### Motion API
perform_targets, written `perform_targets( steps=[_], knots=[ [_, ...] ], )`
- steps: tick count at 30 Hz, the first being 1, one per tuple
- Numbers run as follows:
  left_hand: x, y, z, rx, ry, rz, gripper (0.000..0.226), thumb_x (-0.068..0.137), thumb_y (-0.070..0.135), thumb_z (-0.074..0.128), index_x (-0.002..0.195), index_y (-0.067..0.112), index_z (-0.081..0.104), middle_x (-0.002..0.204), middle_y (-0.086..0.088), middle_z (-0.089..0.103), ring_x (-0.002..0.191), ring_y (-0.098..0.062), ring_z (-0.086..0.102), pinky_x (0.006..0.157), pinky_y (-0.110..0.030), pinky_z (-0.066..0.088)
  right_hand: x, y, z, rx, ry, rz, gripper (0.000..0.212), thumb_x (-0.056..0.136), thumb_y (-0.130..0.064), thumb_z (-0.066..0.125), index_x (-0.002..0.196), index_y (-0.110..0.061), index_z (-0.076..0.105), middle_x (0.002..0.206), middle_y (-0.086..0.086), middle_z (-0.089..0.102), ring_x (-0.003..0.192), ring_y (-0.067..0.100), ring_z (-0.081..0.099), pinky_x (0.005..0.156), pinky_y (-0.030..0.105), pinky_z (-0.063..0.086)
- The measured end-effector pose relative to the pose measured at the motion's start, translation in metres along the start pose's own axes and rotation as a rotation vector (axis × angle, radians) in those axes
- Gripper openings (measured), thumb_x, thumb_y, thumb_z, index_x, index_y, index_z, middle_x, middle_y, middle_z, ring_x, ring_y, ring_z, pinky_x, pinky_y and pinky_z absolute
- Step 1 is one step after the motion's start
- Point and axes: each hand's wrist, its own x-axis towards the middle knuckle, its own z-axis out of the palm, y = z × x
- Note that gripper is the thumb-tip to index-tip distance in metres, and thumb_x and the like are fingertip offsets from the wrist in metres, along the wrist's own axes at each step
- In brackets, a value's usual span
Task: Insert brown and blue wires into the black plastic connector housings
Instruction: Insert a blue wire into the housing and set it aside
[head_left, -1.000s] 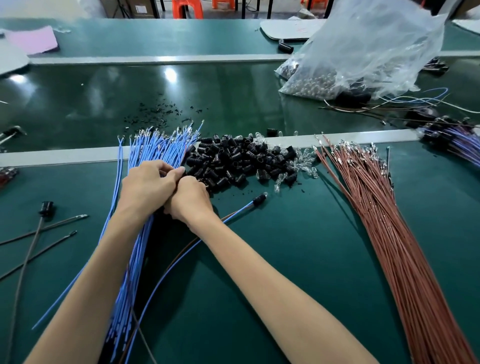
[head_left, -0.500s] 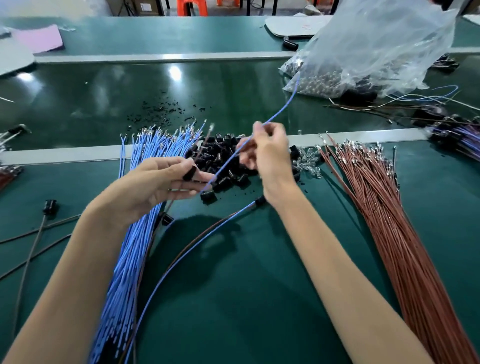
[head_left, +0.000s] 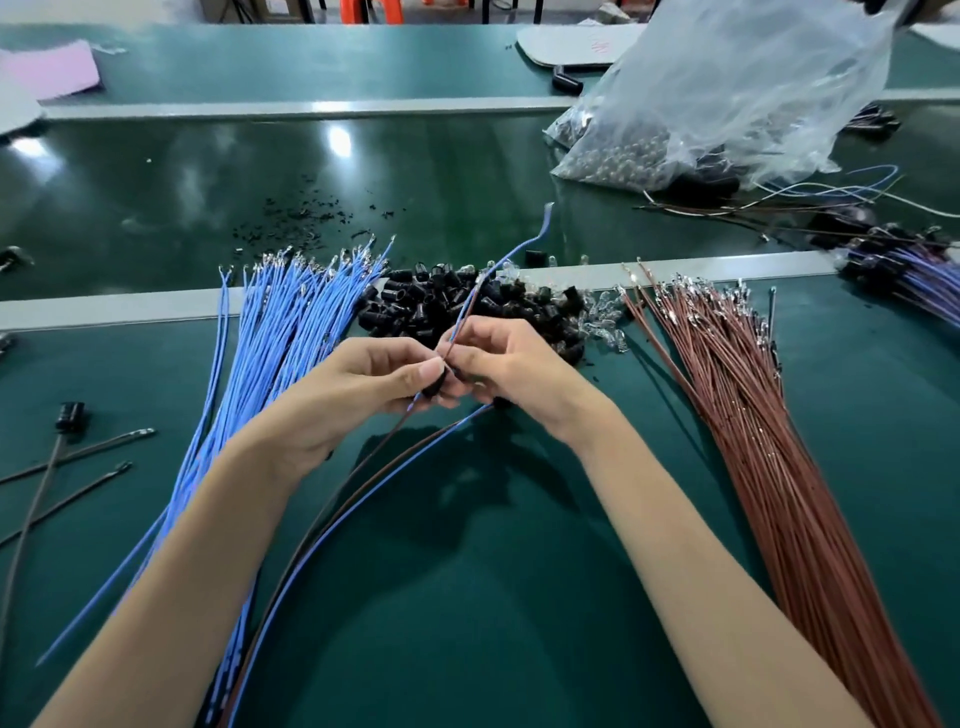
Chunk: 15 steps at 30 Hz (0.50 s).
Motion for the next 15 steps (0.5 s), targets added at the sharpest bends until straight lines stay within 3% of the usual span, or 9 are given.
perform_targets(
  steps=[5,9,15],
  knots=[
    [0.001,0.0,-0.006,0.004,0.096,-0.032,0.027,0.083,0.034,0.055,0.093,0.011,0.066,0.094,0.001,0.074,0.093,-0.01,0.068,0.076,-0.017,0.054,0.004,-0.003,0.004,0.101,0.23,-0.114,0.019,0.099,-0.004,0.046,0.082,-0.01,0.05,0.066,0.001,0.063,0.05,0.008,0.058,0.049,0.017,0.046],
    [0.004,-0.002,0.001,-0.05,0.173,-0.036,0.022,0.085,0.031,0.054,0.087,0.012,0.065,0.077,0.004,0.07,0.077,-0.006,0.066,0.07,-0.016,0.053,0.0,-0.005,-0.001,0.134,0.235,-0.18,0.015,0.094,0.001,0.054,0.084,-0.01,0.053,0.065,-0.002,0.067,0.057,0.012,0.066,0.056,0.018,0.051],
    [0.006,-0.003,0.003,-0.086,0.204,-0.025,0.026,0.08,0.033,0.056,0.088,0.01,0.066,0.074,0.003,0.07,0.073,-0.005,0.065,0.068,-0.014,0.052,-0.002,-0.016,-0.009,0.235,0.257,-0.231,0.015,0.096,0.0,0.049,0.085,-0.01,0.049,0.07,0.001,0.066,0.062,0.015,0.067,0.06,0.021,0.053]
  ],
)
